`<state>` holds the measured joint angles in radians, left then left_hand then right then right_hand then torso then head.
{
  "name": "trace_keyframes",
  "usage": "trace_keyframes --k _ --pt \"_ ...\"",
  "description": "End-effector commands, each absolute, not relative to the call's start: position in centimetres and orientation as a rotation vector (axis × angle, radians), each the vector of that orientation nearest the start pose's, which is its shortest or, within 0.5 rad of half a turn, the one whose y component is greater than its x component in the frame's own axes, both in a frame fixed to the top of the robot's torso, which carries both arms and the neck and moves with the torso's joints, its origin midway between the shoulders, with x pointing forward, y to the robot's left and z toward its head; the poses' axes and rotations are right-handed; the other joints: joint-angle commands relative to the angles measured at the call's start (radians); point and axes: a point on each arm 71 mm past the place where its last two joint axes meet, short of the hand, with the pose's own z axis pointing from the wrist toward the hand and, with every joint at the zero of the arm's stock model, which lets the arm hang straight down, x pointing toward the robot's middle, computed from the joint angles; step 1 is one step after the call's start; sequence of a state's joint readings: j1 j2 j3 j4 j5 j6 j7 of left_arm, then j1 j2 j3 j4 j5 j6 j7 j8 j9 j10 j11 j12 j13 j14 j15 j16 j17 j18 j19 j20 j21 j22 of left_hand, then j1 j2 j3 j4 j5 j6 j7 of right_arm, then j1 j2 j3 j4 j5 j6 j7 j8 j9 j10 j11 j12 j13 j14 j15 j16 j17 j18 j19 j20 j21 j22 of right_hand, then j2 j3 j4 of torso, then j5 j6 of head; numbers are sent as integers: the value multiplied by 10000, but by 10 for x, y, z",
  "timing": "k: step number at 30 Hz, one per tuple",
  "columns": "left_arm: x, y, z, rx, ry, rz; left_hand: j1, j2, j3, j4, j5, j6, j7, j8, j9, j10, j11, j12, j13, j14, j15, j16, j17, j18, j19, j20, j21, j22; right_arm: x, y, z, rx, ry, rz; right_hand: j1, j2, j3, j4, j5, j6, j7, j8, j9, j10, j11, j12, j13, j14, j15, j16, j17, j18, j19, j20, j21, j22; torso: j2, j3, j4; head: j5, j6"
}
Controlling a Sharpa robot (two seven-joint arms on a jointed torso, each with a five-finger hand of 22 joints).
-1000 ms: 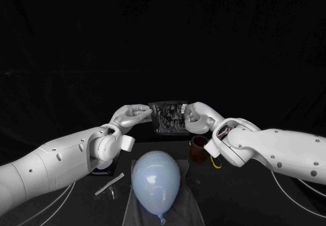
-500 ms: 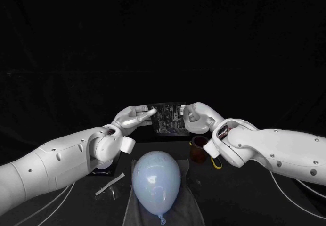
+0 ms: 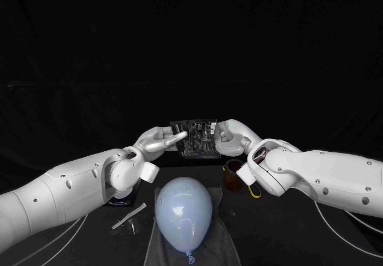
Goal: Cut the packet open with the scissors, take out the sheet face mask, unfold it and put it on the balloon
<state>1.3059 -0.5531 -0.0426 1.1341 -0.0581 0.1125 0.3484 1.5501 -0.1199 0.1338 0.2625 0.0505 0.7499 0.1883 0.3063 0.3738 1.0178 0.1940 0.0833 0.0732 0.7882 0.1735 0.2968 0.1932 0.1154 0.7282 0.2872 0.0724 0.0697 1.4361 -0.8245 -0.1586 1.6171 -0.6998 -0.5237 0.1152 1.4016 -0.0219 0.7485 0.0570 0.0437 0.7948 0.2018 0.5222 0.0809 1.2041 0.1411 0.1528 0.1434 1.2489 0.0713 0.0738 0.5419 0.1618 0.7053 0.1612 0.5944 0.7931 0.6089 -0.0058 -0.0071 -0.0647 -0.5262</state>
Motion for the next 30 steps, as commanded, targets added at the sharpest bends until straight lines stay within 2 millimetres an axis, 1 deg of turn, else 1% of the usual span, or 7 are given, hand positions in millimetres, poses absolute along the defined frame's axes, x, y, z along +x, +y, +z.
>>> trace_keyframes --k 1,4,5,7,9,13,30 --pt "558 145 -141 -8375 15836 -18654 416 326 239 -21 -32 545 -102 188 24 311 -129 94 15 156 -73 1 41 -14 101 11 40 8 490 -172 -100 3493 14915 11443 205 272 2513 -2584 37 40 -1 46 9 227 -151 34 -3 66 -34 38 -5 126 82 -4 48 11 -8 -2 -8 2 -8" --pt "559 145 -140 -8368 15679 -18626 834 819 666 9 -25 1273 -236 439 51 853 -412 266 51 446 -259 93 120 76 158 5 50 12 490 -171 -101 3457 15048 11449 206 268 2507 -2589 38 47 -5 50 11 235 -155 33 -3 73 -37 39 -6 130 85 -6 52 14 -4 1 -9 7 -3" --pt "559 145 -140 -8367 15643 -18617 884 880 748 48 -27 1379 -268 458 42 944 -447 269 41 529 -295 116 145 102 178 9 54 13 490 -171 -101 3447 15078 11448 206 268 2507 -2589 38 47 -5 50 11 235 -155 33 -3 73 -37 39 -6 130 85 -6 52 14 -7 2 -9 6 -2" --pt "559 146 -139 -8378 15498 -18554 1098 1226 1098 70 -27 1744 -433 612 86 1315 -579 342 38 833 -421 216 232 169 236 15 67 17 490 -170 -102 3416 15164 11436 206 268 2507 -2589 38 47 -5 50 11 235 -155 33 -3 73 -37 39 -6 130 85 -6 52 14 -9 2 -9 3 2" --pt "560 146 -139 -8402 15390 -18484 1187 1316 1239 40 -26 1872 -538 697 131 1500 -636 384 40 967 -472 253 270 196 266 16 75 19 490 -170 -102 3396 15215 11427 207 269 2504 -2590 37 52 -7 53 12 240 -157 33 -3 78 -40 41 -6 132 88 -6 55 15 -8 1 -5 -1 4" --pt "561 148 -139 -8457 15229 -18340 1200 1351 1579 100 -28 1962 -643 815 235 1778 -730 367 -5 1196 -561 256 350 260 347 24 91 23 490 -170 -102 3358 15266 11403 205 268 2500 -2590 37 53 -8 54 13 242 -158 31 -4 79 -40 40 -7 132 88 -5 56 15 0 3 -5 -17 6" --pt "564 157 -140 -8614 14970 -17839 1128 1262 2008 163 -30 1979 -725 923 375 1909 -789 243 -57 1279 -583 144 417 306 370 23 63 10 489 -181 -102 3462 15112 11191 199 249 2498 -2599 37 -77 54 -34 -14 126 -99 -108 -59 -25 13 -43 -74 122 0 30 25 1 2 1 -12 -55 -4"
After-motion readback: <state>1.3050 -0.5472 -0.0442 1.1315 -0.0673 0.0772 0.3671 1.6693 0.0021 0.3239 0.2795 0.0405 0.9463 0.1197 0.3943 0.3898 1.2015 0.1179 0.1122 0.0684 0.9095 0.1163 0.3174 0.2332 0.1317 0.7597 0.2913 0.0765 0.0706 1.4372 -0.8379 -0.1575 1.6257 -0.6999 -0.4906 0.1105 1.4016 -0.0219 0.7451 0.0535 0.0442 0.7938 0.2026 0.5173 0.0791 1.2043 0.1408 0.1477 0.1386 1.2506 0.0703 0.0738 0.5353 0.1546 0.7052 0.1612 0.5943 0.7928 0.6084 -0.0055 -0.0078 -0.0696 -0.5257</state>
